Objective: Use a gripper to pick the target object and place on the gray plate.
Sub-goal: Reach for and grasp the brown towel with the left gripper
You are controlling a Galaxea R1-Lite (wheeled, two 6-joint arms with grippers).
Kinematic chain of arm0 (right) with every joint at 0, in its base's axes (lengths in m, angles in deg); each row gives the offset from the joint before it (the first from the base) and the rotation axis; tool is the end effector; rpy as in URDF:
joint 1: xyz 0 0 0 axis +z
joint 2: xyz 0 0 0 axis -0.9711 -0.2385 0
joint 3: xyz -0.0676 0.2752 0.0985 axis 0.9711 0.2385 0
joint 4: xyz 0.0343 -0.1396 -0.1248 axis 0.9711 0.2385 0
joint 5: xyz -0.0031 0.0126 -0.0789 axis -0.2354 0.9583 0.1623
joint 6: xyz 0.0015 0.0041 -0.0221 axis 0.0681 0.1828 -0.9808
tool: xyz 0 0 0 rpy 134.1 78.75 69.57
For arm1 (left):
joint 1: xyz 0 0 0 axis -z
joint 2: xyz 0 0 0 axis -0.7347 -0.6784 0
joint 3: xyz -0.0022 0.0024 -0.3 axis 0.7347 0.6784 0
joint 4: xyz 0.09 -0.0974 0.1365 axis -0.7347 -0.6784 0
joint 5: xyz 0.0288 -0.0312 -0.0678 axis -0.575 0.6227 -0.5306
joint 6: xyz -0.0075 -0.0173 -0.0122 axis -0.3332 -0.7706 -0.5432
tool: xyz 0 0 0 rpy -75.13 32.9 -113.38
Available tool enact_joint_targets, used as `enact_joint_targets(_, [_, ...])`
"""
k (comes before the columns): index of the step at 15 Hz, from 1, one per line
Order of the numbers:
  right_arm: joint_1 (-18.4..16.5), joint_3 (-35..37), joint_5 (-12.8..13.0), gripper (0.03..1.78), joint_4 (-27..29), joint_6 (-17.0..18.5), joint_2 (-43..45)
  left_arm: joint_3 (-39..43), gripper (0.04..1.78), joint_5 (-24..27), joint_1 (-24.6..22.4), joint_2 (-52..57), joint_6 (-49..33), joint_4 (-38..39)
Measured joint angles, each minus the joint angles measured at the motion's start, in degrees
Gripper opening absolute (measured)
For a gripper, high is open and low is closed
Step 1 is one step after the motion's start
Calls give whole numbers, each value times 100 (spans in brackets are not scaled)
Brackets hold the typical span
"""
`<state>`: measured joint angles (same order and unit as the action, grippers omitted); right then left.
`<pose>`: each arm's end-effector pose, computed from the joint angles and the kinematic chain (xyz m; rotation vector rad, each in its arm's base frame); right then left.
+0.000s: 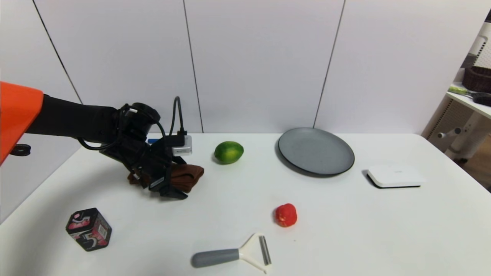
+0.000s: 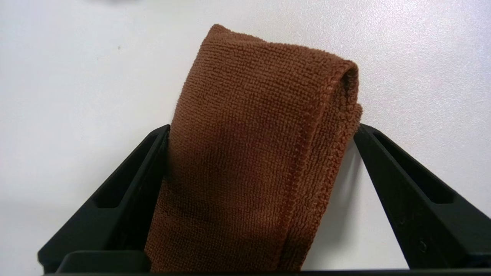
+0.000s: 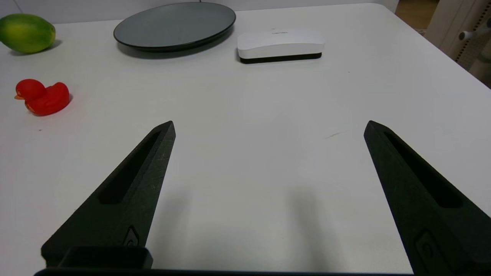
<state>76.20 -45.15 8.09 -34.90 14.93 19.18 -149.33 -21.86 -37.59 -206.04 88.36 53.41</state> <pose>-0.0228 -0.0007 0.0752 0.0478 0.0012 -0.0313 0.3624 -0.0727 0.1447 0.7951 0.6110 -1.1081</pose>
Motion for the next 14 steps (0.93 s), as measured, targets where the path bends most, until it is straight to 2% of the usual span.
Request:
enact_joint_targets(3, [0,0,5,170,-1,1,0,-2,169,11,-2,0,2,0])
enact_joint_targets(4, [0,0,5,170,-1,-2,0,-2,163,22,-2,1,4,0])
enact_joint_targets(7, [0,0,5,170,-1,4,0,-6,115,29,-5,6,2,9])
enact_joint_targets(11, [0,0,2,170,-4,6,0,5,72,151,0,9,2,13])
enact_joint_targets(12, [0,0,2,170,-1,0,0,7,30,156,0,9,4,13])
enact_joint_targets(14, [0,0,5,170,-1,4,0,22,26,158,0,15,6,16])
